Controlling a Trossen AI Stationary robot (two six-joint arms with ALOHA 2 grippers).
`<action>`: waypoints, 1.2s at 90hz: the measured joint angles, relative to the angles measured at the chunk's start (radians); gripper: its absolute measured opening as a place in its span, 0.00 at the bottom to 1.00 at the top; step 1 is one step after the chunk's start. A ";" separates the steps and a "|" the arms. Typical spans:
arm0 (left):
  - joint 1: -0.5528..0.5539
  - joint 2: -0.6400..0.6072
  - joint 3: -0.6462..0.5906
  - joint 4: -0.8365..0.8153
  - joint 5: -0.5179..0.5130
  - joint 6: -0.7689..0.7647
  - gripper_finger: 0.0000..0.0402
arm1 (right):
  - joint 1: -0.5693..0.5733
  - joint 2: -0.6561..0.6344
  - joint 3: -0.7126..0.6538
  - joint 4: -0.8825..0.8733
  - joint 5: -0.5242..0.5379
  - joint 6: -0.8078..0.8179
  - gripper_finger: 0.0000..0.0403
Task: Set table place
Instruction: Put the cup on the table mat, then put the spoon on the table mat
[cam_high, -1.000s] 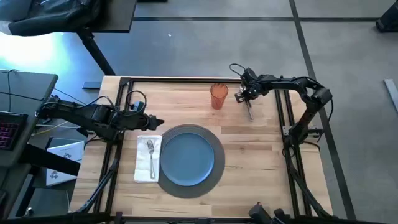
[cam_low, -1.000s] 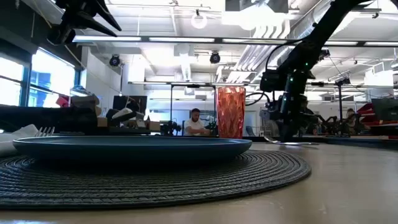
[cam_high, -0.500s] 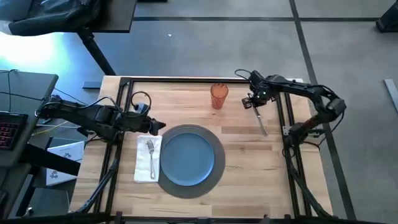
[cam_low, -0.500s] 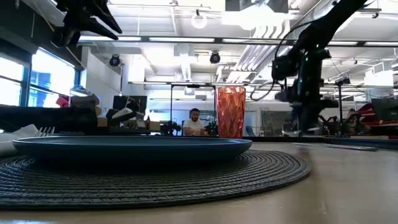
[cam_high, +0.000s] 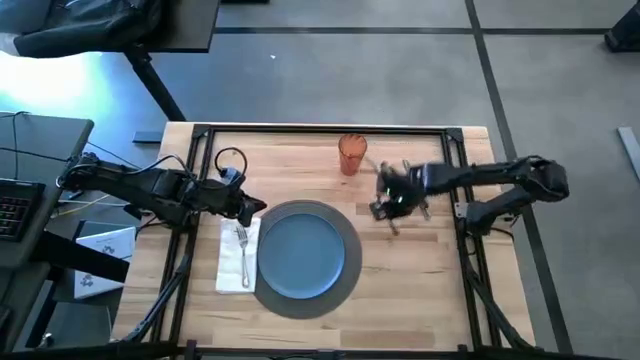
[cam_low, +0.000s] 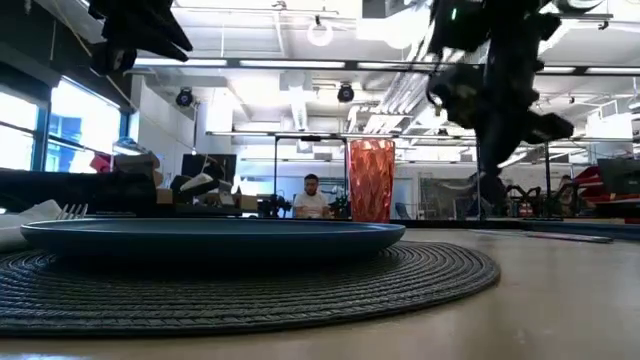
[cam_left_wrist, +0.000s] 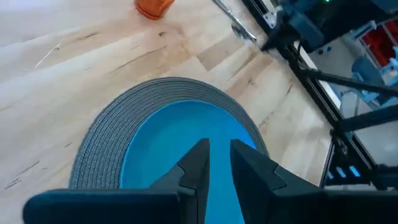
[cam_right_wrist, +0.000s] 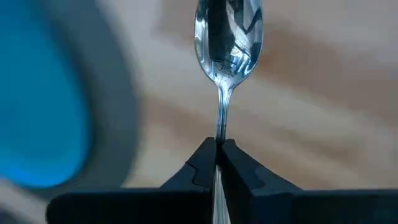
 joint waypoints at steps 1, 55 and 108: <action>0.000 0.000 0.000 0.000 0.002 0.002 0.13 | 0.018 0.003 0.000 0.017 0.010 0.025 0.00; 0.000 0.000 0.000 0.016 0.259 0.220 0.13 | 0.373 0.429 0.141 0.402 0.369 0.568 0.00; -0.001 0.000 0.001 0.015 0.298 0.210 0.13 | 0.351 0.414 0.182 0.311 0.324 0.440 0.34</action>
